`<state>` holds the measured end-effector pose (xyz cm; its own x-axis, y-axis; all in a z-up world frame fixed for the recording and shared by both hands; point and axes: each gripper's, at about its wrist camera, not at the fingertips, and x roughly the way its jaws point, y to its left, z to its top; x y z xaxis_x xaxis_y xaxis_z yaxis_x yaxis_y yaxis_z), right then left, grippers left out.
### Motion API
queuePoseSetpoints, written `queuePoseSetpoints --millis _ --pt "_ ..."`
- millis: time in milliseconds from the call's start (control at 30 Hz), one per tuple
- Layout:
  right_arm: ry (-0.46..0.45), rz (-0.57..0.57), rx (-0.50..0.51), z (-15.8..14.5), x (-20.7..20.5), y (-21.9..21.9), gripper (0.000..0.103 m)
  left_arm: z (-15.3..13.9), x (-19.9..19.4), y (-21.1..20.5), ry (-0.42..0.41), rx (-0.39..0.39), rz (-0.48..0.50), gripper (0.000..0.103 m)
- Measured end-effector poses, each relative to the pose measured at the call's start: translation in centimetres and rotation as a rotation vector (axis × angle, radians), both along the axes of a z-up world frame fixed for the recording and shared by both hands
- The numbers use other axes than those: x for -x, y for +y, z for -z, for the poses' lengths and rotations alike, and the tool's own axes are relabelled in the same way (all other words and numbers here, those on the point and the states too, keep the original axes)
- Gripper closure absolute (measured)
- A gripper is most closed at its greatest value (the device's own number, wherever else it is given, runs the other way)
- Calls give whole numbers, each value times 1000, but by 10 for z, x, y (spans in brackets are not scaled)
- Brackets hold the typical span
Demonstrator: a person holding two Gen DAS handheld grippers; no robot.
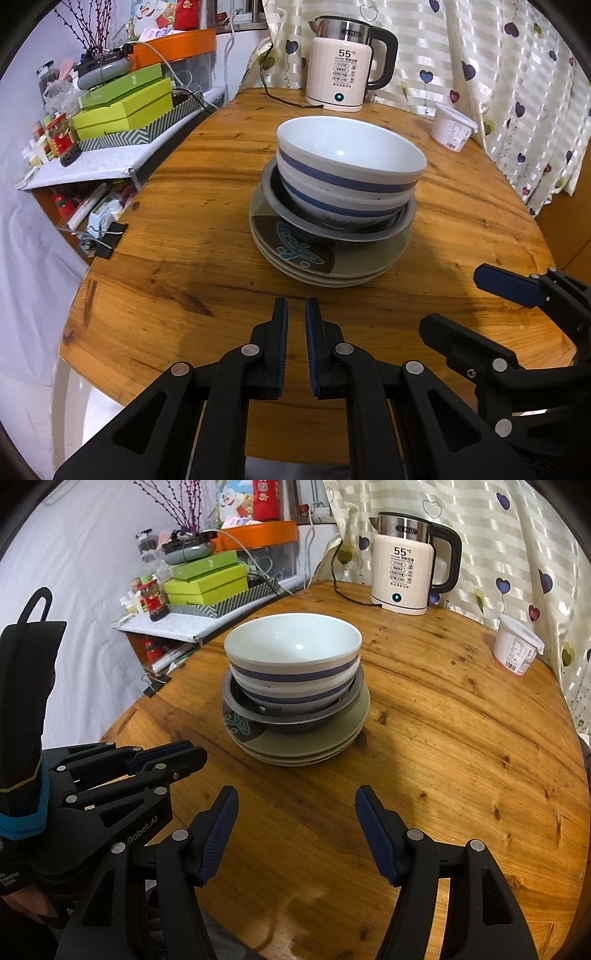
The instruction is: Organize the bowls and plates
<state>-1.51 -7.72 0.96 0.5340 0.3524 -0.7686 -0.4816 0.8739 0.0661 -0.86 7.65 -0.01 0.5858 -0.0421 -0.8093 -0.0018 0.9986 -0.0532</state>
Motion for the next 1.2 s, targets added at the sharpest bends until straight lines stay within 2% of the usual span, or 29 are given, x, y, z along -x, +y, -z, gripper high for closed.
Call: queuePoseSetpoints --millis 1200 --pt "4 12 2 7 -7 -1 37 5 -3 -2 1 -31 -27 93"
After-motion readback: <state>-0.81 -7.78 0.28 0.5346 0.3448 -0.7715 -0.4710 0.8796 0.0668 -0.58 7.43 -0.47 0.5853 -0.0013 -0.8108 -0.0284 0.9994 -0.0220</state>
